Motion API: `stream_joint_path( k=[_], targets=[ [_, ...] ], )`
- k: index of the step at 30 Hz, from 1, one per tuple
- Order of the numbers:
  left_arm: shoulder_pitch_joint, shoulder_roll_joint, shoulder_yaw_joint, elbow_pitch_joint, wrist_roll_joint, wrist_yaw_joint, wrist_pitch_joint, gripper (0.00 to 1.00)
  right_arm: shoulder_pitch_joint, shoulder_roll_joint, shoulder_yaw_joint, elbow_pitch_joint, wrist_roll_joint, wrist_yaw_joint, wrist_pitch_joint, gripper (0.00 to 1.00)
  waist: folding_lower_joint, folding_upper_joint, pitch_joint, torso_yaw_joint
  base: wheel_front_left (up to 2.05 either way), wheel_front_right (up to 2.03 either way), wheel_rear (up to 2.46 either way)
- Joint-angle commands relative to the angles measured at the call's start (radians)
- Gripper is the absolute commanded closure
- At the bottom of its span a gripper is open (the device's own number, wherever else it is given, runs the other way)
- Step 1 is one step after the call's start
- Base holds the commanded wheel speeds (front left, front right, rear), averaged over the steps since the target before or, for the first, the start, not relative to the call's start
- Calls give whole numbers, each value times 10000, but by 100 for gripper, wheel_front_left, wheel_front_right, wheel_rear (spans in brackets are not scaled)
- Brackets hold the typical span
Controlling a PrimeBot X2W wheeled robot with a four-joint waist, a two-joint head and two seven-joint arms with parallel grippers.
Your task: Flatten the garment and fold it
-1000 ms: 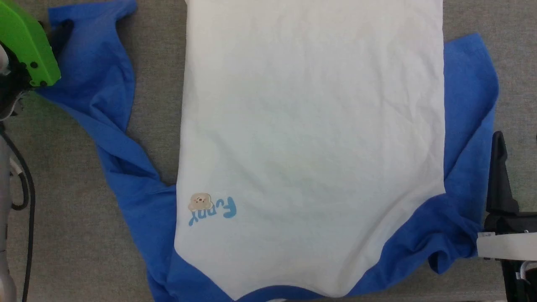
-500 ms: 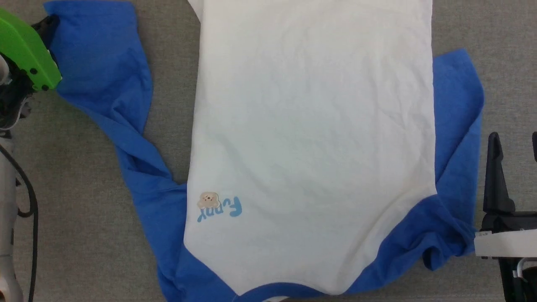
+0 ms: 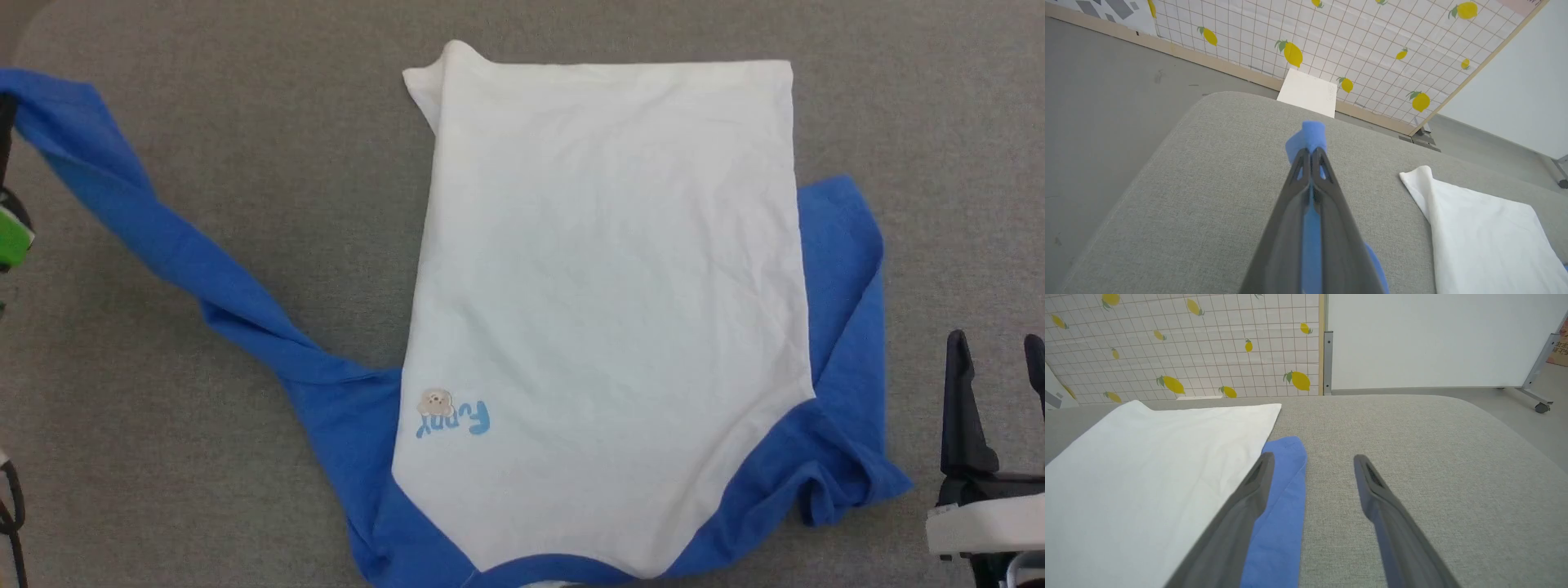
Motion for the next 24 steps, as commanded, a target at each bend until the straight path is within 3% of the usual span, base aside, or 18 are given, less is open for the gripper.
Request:
stream_joint_path(
  k=[1,9,19,24],
  targets=[
    [373,151,194,-246,-105,86,-51,100,132,13,-38,14,91,-13,-51,0,1,0,-1009,353,0,0,0],
    [2623,265,1530,-1702,-193,1075,-323,100,627,13,-202,53,237,-13,-7,0,1,0,-1833,768,0,0,0],
    [5057,-534,2435,-2703,62,2225,-779,100,993,13,-243,180,416,-13,-12,0,1,0,-2573,980,0,0,0],
    [5620,-824,2497,-2935,43,2323,-876,100,1086,13,-256,181,436,-13,8,0,1,0,-2750,972,0,0,0]
  ],
)
